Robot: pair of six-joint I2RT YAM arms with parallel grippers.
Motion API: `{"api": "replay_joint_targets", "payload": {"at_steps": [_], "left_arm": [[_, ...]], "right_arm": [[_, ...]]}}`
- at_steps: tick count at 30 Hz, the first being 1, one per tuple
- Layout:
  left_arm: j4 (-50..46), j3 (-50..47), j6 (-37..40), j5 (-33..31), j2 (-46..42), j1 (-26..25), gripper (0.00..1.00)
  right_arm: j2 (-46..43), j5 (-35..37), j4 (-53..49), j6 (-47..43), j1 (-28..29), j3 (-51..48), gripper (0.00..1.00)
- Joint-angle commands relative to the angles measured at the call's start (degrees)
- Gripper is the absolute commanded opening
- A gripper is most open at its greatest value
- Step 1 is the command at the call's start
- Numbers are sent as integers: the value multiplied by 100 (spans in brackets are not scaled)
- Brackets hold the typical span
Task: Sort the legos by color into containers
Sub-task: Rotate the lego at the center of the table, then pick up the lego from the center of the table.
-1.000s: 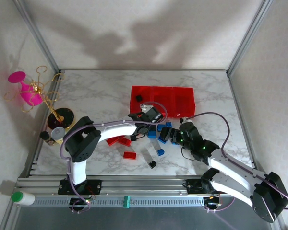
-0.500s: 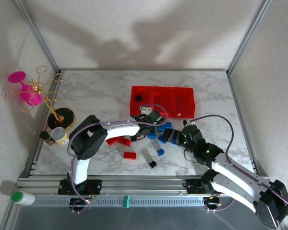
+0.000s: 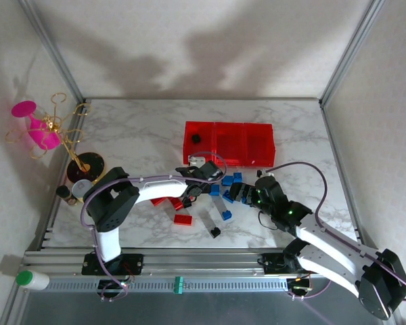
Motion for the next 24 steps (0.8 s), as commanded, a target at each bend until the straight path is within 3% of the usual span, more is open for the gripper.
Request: {"api": "replay_joint_targets", "payload": {"at_steps": [1, 13, 24], "left_arm": [[-222, 415, 67, 85, 127, -42, 53], [-381, 717, 37, -222, 464, -13, 52], [-435, 577, -42, 58, 582, -13, 54]], "right_arm": [[46, 101, 150, -13, -24, -34, 99], [-107, 190, 9, -46, -26, -63, 99], [171, 69, 163, -33, -23, -54, 99]]}}
